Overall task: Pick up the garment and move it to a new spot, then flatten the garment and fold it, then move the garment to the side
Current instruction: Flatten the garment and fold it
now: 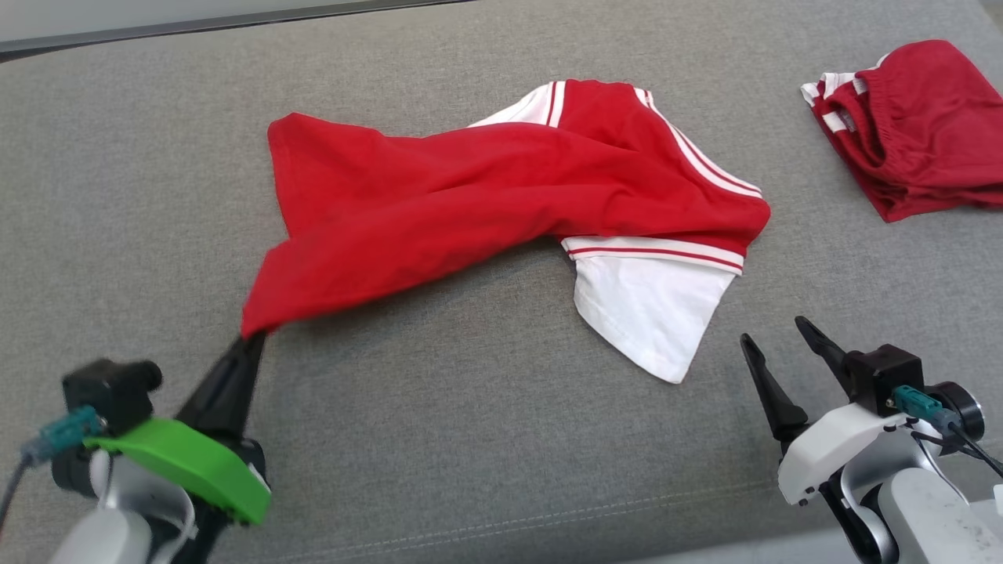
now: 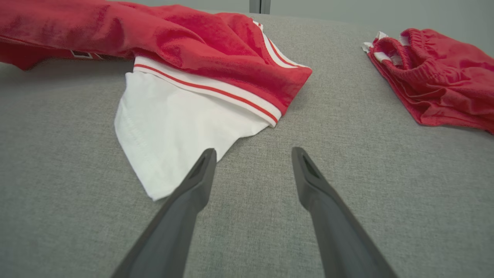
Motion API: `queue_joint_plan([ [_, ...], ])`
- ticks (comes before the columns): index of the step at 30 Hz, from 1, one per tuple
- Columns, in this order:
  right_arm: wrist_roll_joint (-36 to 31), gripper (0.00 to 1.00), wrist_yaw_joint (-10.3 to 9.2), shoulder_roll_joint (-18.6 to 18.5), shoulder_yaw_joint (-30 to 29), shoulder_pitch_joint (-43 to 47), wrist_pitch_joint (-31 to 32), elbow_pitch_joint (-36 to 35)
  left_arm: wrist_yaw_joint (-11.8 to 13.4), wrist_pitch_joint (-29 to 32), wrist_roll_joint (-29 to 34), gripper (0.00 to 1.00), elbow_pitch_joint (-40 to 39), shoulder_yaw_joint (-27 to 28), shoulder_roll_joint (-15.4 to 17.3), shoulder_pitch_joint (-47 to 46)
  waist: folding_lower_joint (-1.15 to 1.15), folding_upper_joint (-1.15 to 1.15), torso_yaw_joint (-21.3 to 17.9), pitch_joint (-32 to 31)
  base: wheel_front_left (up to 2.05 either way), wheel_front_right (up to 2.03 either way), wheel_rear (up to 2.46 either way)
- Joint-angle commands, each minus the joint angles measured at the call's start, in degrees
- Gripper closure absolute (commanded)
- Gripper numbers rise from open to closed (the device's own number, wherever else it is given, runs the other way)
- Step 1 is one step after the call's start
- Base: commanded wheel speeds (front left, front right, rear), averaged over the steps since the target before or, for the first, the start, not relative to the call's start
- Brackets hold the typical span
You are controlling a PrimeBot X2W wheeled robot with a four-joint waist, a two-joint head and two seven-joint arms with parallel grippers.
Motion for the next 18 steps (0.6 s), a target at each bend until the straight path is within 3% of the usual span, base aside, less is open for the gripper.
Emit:
queue_joint_plan([
  [1,0.3,0.0,-0.09,-0.2,-0.4,0.0,-0.6,0.2,0.4,-0.7,-0.4,1.0,-0.7,-0.2,-0.8,2.1,0.0,0.0,1.0,0.2,0.0,0.0,0.0],
  [6,-0.3,0.0,-0.09,-0.7,-0.7,-0.3,-0.2,0.5,0.6,-2.9,-2.9,1.0,1.3,-2.0,-5.0,7.7,0.0,0.0,2.5,0.1,0.0,0.0,0.0],
  [11,-0.1,0.0,-0.09,-1.0,0.0,-1.0,0.4,0.1,-0.8,-3.3,-2.7,1.0,11.0,-4.3,-8.4,5.0,0.0,0.0,3.2,-0.3,0.0,0.0,0.0],
  [18,0.1,0.0,-0.09,-1.9,-0.3,-0.3,1.2,-1.2,-3.1,-6.5,-0.1,1.0,20.5,-7.2,-10.6,2.3,0.0,0.0,3.1,-1.0,0.0,0.0,0.0],
])
